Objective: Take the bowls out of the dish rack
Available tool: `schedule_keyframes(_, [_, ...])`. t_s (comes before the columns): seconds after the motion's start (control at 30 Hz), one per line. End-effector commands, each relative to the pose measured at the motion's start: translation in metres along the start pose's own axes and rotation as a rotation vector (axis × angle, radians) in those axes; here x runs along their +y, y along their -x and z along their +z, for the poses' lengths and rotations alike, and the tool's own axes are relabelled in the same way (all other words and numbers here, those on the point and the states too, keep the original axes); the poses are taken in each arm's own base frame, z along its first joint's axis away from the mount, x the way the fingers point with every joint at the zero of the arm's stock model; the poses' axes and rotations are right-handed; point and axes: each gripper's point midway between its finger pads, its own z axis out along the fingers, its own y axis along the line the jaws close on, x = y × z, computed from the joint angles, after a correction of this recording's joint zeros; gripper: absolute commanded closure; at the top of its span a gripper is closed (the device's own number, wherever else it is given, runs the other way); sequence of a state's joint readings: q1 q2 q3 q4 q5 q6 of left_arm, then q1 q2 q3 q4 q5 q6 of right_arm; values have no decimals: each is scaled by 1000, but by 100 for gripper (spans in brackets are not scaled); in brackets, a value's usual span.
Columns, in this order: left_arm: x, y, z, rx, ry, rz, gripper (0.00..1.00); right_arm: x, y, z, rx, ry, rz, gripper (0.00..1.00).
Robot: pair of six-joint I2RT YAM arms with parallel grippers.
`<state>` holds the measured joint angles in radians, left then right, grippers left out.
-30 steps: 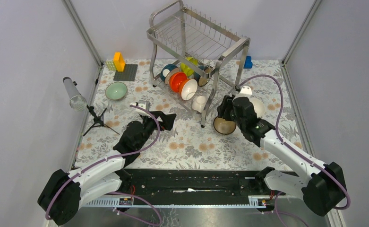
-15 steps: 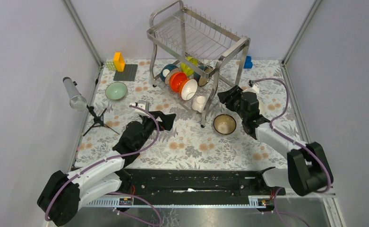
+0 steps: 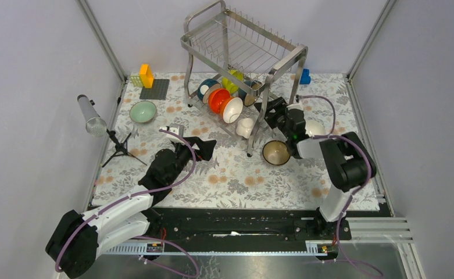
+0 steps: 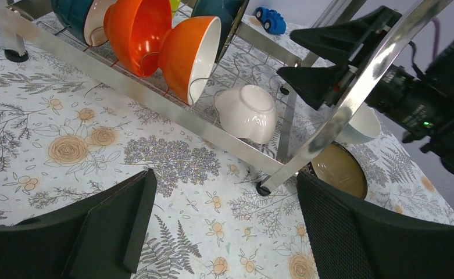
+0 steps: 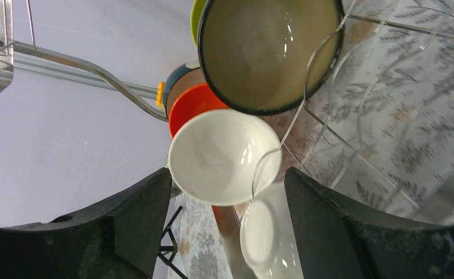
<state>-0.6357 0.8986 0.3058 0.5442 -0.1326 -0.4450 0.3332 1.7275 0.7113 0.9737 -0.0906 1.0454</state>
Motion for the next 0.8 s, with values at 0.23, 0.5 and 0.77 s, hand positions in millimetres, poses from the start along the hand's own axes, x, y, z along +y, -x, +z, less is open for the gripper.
schedule_keyframes(0.23, [-5,17,2,-57,-6,-1,4,41,33,62,-99,144,-26,17])
schedule_keyframes(0.5, [-6,18,1,-59,-10,-2,4,23,28,95,-85,96,15,20])
schedule_keyframes(0.77, [-5,18,1,-62,-8,-1,4,23,26,114,-75,124,-5,26])
